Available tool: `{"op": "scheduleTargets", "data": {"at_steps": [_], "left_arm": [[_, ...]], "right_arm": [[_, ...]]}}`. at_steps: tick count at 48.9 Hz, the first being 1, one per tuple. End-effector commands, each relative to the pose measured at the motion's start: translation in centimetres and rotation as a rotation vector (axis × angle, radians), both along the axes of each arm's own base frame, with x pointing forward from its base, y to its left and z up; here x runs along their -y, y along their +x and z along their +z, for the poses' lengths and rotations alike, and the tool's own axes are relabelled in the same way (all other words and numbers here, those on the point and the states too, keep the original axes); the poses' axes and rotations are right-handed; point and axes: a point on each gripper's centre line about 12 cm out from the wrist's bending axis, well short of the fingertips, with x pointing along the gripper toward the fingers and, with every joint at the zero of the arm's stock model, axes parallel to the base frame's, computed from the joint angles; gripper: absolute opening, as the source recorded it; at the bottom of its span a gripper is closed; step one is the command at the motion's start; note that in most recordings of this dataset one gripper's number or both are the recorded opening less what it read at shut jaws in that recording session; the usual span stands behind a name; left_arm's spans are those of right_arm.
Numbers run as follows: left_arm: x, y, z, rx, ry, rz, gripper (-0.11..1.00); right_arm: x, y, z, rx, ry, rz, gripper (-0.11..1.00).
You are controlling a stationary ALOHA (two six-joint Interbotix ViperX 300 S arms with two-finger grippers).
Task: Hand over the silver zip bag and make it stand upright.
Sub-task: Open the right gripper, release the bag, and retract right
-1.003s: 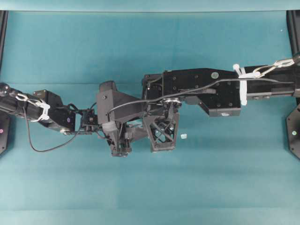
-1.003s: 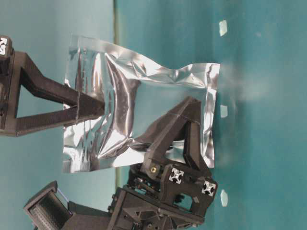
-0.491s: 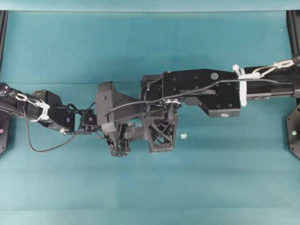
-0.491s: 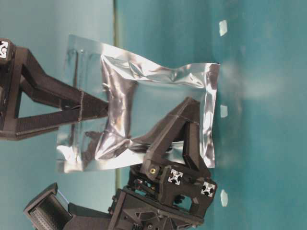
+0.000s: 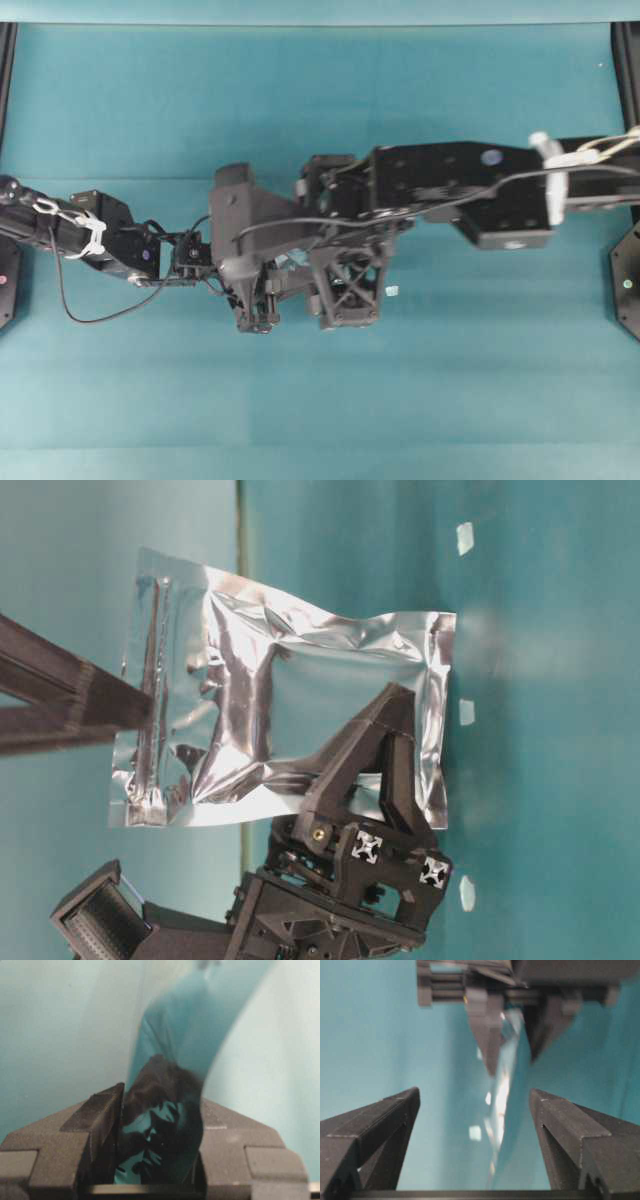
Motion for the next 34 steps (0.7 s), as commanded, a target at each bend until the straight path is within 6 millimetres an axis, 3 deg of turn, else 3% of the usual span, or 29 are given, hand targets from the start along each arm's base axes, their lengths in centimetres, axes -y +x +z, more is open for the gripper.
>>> {"op": "scheduleTargets", "data": {"at_steps": [1, 14, 23, 34], "left_arm": [[0.1, 0.1, 0.1, 0.003, 0.0, -0.003, 0.23], [0.1, 0.2, 0.2, 0.006, 0.0, -0.003, 0.23], [0.1, 0.2, 0.3, 0.011, 0.001, -0.004, 0.23], [0.2, 0.1, 0.3, 0.011, 0.001, -0.006, 0.23]], "right_arm": [[0.2, -1.0, 3.2, 0.088, 0.003, -0.024, 0.95], [0.3, -4.0, 6.2, 0.247, 0.035, -0.092, 0.95], [0.5, -7.0, 5.8, 0.319, 0.063, -0.149, 0.95], [0.6, -10.0, 5.5, 0.528, 0.076, -0.149, 0.95]]}}
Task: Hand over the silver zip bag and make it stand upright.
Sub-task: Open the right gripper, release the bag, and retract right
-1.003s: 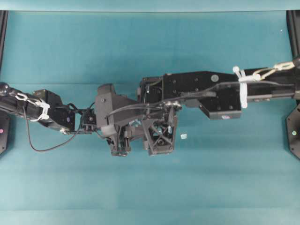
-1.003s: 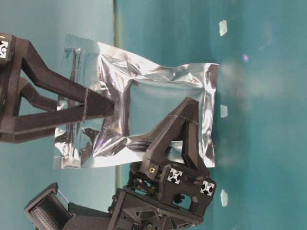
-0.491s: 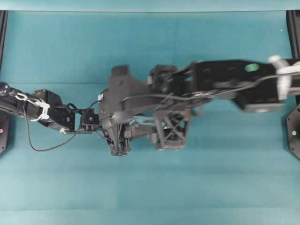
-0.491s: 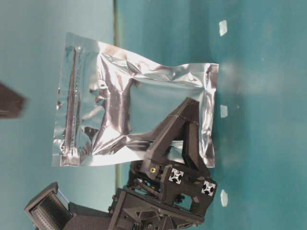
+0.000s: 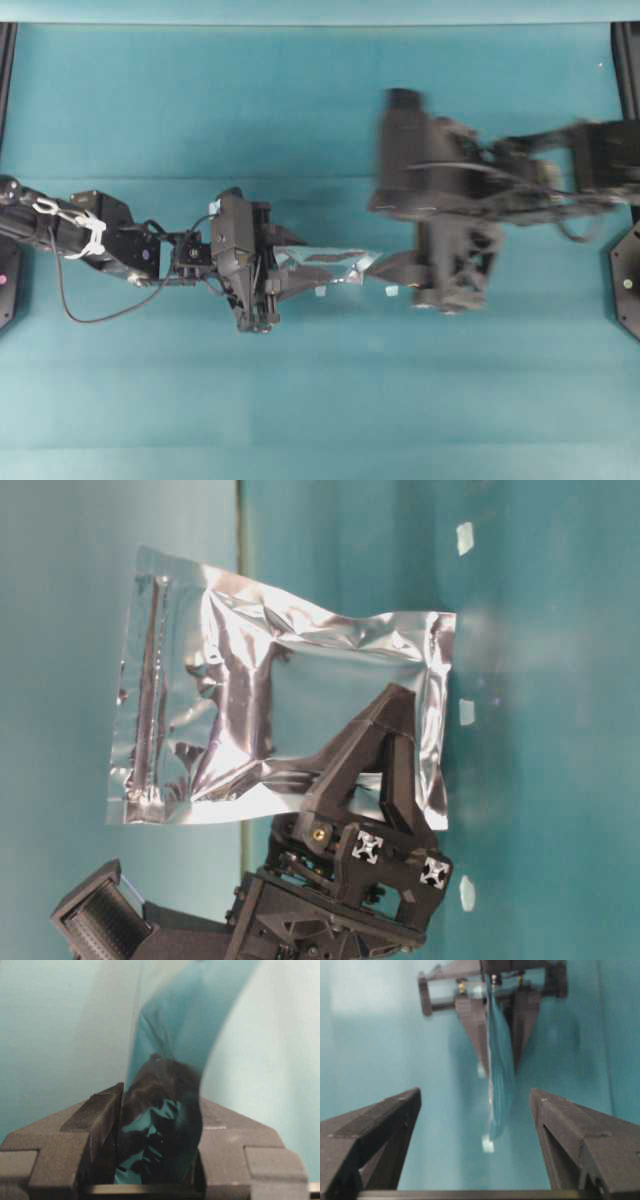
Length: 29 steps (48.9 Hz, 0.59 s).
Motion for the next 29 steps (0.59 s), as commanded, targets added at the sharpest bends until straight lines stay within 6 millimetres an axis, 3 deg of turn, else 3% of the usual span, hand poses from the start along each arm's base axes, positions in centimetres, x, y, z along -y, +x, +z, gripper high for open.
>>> {"op": "scheduleTargets", "data": {"at_steps": [1, 16, 29], "left_arm": [[0.2, 0.1, 0.3, 0.009, 0.002, -0.007, 0.23], [0.3, 0.2, 0.5, 0.015, 0.002, -0.008, 0.21], [0.3, 0.1, 0.5, 0.011, 0.002, -0.01, 0.21]], "right_arm": [[0.1, -1.3, 1.3, 0.117, -0.005, -0.004, 0.95], [0.8, -5.1, -0.4, 0.21, -0.003, -0.03, 0.95], [0.8, -6.2, -1.6, 0.21, -0.003, -0.03, 0.95]]}}
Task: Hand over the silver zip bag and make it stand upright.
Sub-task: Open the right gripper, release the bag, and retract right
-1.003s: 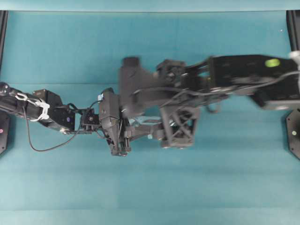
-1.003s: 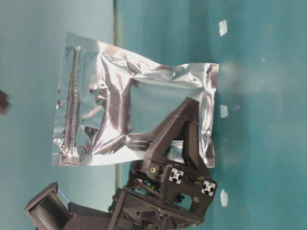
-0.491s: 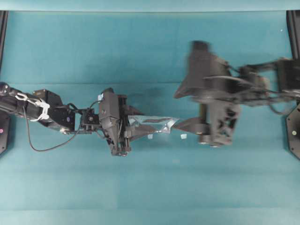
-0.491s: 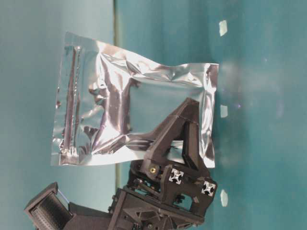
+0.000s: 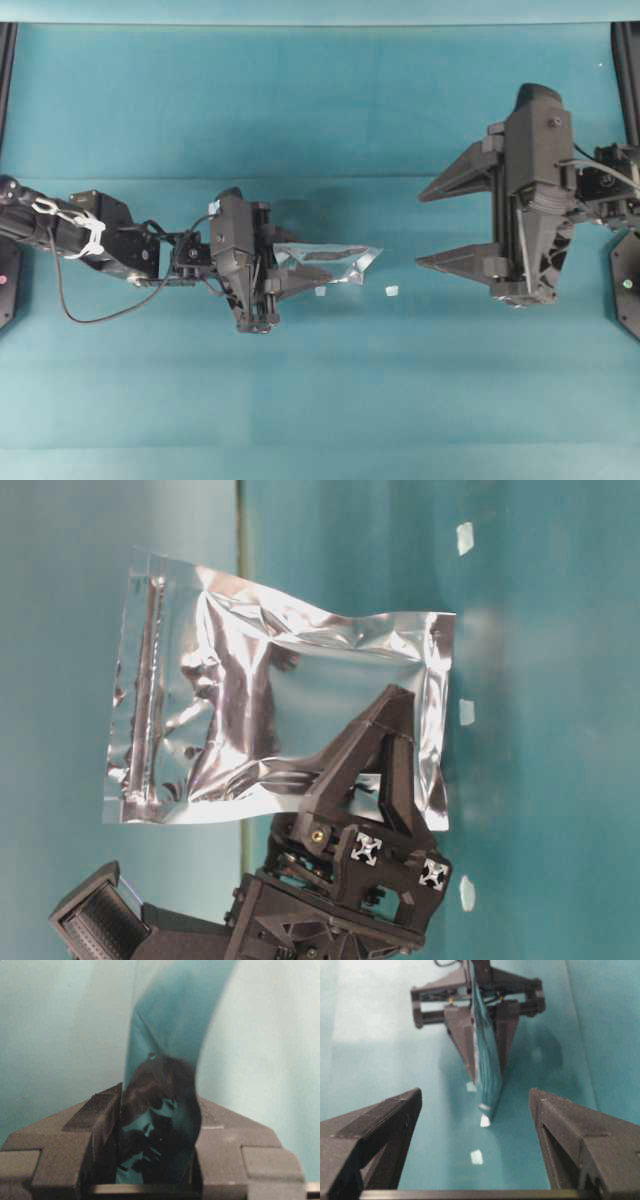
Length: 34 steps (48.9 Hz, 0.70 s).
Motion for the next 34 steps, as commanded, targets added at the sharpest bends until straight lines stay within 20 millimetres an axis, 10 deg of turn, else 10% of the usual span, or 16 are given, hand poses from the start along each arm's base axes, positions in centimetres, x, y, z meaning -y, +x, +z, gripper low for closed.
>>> {"op": "scheduleTargets", "data": {"at_steps": [1, 34], "left_arm": [[0.2, 0.1, 0.4, 0.011, 0.002, -0.007, 0.21], [0.3, 0.1, 0.4, 0.006, 0.002, -0.008, 0.21]], "right_arm": [[0.0, -0.3, 0.5, 0.026, 0.006, -0.003, 0.95], [0.0, -0.9, -0.8, 0.091, 0.005, -0.003, 0.95]]}}
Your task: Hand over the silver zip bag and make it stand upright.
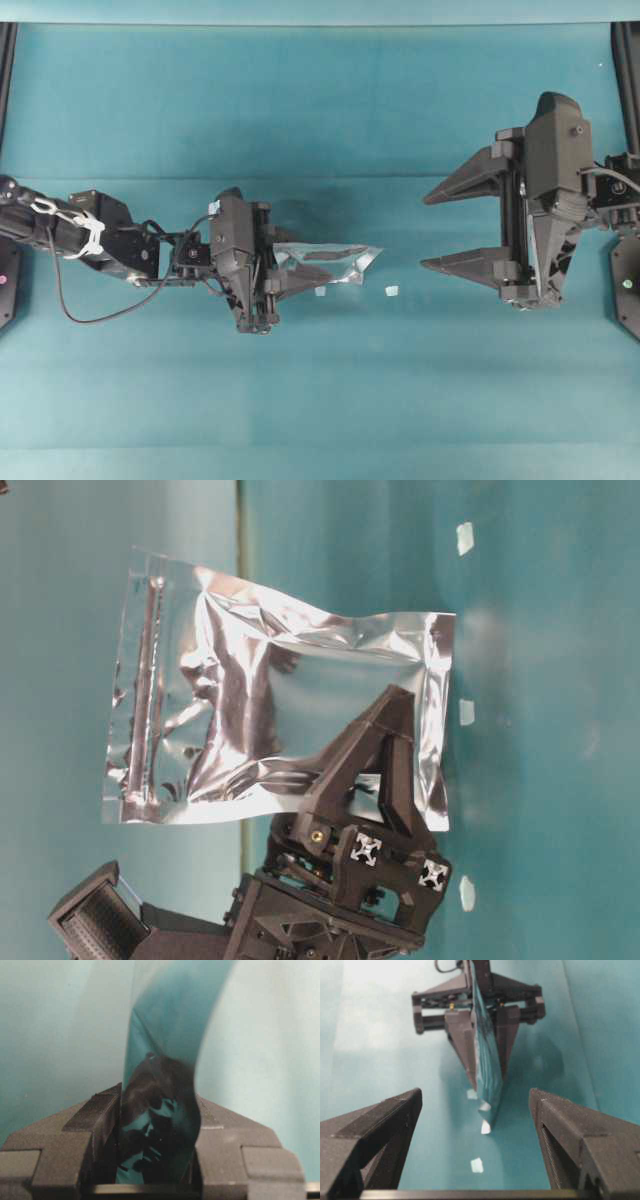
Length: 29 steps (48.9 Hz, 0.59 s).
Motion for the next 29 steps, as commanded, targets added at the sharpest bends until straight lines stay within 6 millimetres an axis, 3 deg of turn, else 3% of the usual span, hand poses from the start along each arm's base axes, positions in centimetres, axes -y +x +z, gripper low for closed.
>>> {"op": "scheduleTargets", "data": {"at_steps": [1, 29], "left_arm": [[0.25, 0.19, 0.45, 0.012, 0.001, -0.008, 0.21], [0.25, 0.12, 0.42, 0.003, 0.002, -0.008, 0.21]], "right_arm": [[-0.04, -0.06, 0.43, 0.022, 0.006, -0.003, 0.95], [-0.04, -0.23, -0.1, 0.009, 0.006, -0.003, 0.95]]}}
